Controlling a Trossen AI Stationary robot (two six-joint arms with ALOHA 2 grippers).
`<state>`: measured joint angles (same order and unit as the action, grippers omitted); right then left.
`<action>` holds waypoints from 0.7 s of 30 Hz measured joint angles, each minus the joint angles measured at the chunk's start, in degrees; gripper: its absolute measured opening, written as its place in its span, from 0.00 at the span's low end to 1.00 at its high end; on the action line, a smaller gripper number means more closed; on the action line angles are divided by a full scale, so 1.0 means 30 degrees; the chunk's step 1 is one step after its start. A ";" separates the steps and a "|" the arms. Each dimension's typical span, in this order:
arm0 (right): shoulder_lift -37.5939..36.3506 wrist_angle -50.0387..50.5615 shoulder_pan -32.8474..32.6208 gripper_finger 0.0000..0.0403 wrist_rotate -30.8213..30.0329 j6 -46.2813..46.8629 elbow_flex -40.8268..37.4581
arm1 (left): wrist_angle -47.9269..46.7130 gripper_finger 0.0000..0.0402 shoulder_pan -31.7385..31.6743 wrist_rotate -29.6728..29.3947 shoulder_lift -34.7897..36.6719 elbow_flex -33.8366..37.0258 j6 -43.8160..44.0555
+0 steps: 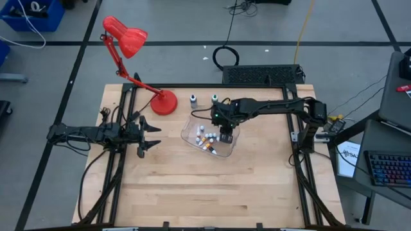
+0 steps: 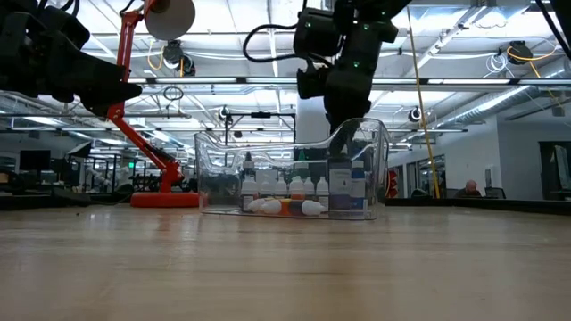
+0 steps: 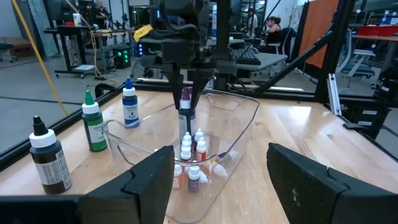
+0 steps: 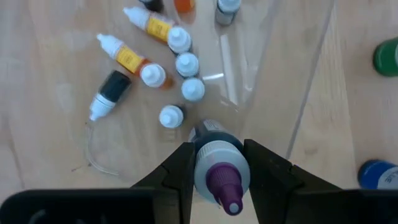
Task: Pick & Place food coloring
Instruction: Put the big purple food coloring bottle in the transparent bin, then put the big blue food coloring bottle in the transparent bin
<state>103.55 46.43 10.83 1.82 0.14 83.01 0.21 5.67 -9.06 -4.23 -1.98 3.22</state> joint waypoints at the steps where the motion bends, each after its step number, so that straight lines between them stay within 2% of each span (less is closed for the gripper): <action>1: 0.0000 -0.0088 0.0006 0.26 -0.0005 -0.0001 -0.0176 | 0.0000 0.63 -0.0007 0.0000 0.0000 0.0000 0.0000; 11: -0.0302 -0.1211 -0.0090 0.26 -0.0064 0.0180 -0.0877 | -0.0007 0.63 -0.0006 0.0000 0.0000 0.0000 0.0000; 13: -0.0496 -0.1422 -0.0195 0.35 -0.0074 0.0273 -0.0910 | -0.0005 0.63 -0.0002 0.0000 0.0000 0.0000 0.0005; 16: -0.1093 -0.1717 -0.0411 0.54 -0.0362 0.0293 -0.0927 | -0.0010 0.63 0.0000 0.0000 0.0000 -0.0007 0.0001; 18: -0.1470 -0.1910 -0.0568 0.64 -0.1161 0.0412 -0.0892 | -0.0008 0.63 0.0000 0.0000 0.0000 -0.0012 0.0006; 21: -0.2182 -0.1979 -0.0752 0.73 -0.2885 0.0458 -0.0899 | -0.0017 0.63 -0.0005 0.0000 0.0000 -0.0015 0.0002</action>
<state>97.00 40.50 8.58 -6.84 1.52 80.31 0.16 5.66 -9.06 -4.23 -2.02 3.23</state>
